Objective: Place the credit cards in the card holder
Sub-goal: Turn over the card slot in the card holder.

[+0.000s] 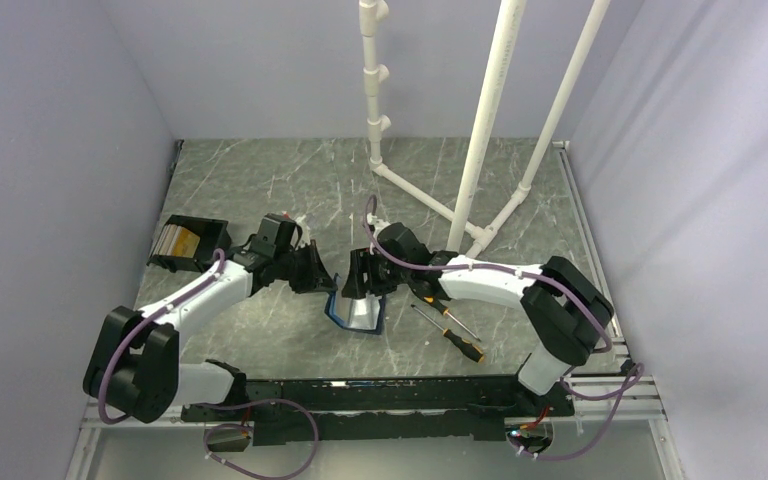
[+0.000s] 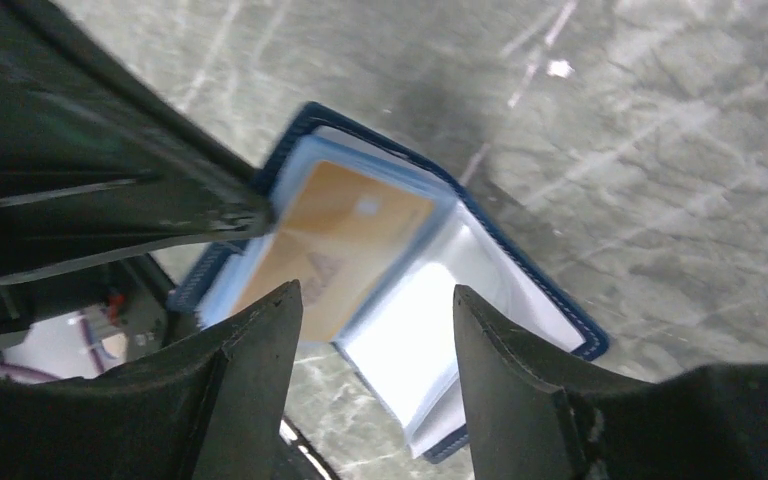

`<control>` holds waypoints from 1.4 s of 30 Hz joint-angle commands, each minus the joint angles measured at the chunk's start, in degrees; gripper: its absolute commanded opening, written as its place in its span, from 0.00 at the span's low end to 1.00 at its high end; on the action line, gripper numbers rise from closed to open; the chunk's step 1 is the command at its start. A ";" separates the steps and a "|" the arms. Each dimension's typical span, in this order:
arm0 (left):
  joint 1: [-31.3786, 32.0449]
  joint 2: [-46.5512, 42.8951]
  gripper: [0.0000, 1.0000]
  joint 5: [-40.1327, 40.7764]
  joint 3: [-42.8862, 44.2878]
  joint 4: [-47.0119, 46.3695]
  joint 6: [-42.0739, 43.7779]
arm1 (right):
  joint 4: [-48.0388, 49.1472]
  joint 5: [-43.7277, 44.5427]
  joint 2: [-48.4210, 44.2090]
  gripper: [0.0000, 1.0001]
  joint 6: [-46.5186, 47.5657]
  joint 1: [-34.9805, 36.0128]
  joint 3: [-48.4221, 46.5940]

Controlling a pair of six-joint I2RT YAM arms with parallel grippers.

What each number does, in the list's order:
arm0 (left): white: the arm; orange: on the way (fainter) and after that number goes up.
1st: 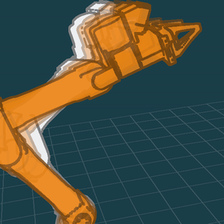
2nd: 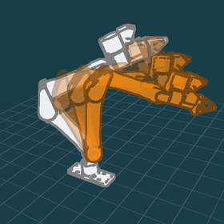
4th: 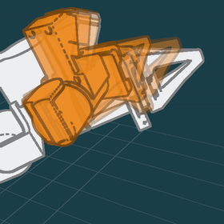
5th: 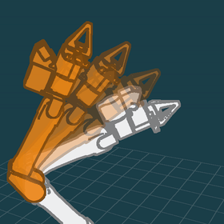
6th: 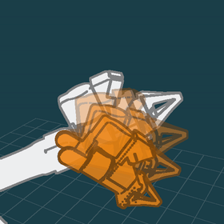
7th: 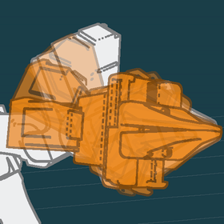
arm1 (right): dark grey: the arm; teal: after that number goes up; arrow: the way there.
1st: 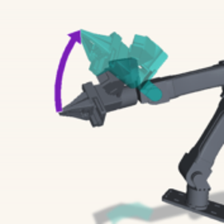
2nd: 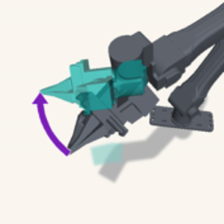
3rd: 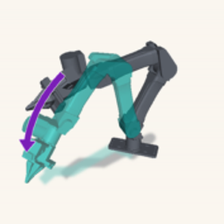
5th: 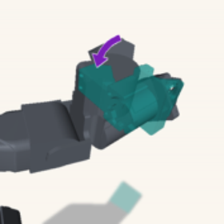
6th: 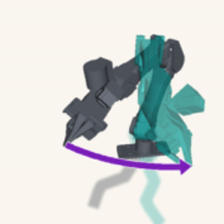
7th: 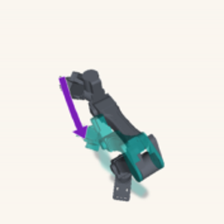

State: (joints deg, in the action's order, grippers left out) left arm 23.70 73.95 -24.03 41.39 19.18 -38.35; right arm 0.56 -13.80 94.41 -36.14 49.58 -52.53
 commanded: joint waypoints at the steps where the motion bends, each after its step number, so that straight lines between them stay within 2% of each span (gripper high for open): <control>1: 0.52 -2.42 0.00 1.29 0.17 -0.79 -1.28 | 5.80 -3.08 -2.43 0.65 -2.53 -0.14 0.10; 11: 1.63 -2.88 0.00 3.67 1.26 0.23 -1.48 | 6.01 -3.76 0.85 0.68 -4.09 1.15 -2.19; 22: 2.75 -2.70 0.00 6.01 3.13 2.46 -1.14 | 1.42 1.73 4.06 0.68 -1.85 3.43 -5.73; 30: 2.93 -3.46 0.00 7.35 3.34 3.87 -0.86 | 1.20 3.53 2.97 0.58 -1.83 3.59 -3.96; 42: 2.93 -3.11 0.00 8.04 3.57 5.01 -0.16 | 4.54 1.24 1.38 0.29 -2.90 3.25 -0.05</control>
State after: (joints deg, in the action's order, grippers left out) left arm 26.63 72.18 -16.19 42.15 23.29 -38.72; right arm 5.58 -14.02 97.06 -39.79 53.45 -53.93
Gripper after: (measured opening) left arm 0.032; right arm 0.319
